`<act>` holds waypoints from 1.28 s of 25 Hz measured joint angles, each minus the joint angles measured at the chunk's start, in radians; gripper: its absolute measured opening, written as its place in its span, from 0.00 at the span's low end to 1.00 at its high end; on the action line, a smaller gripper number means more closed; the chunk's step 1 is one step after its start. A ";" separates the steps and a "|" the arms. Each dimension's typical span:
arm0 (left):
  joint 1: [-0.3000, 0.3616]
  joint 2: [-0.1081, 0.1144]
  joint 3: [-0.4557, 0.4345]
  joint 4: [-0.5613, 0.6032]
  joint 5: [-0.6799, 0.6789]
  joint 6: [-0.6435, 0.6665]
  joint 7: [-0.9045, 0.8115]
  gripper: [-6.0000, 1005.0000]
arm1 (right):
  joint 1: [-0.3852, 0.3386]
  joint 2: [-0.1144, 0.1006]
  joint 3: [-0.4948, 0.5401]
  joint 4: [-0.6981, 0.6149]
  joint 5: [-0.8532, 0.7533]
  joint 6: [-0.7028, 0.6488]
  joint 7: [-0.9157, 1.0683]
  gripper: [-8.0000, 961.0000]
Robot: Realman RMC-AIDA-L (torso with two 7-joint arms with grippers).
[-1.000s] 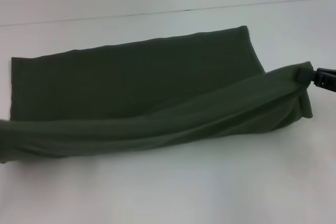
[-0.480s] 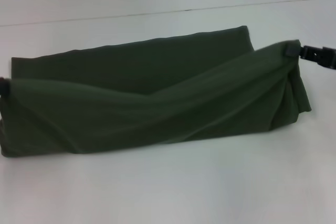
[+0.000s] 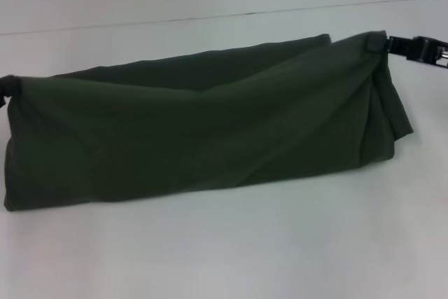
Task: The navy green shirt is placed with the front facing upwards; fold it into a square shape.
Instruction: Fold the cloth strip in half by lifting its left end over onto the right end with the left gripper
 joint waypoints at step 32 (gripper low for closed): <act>-0.132 -0.015 0.132 0.131 -0.008 -0.443 -0.022 0.03 | 0.122 0.038 -0.070 0.089 0.004 0.393 0.031 0.04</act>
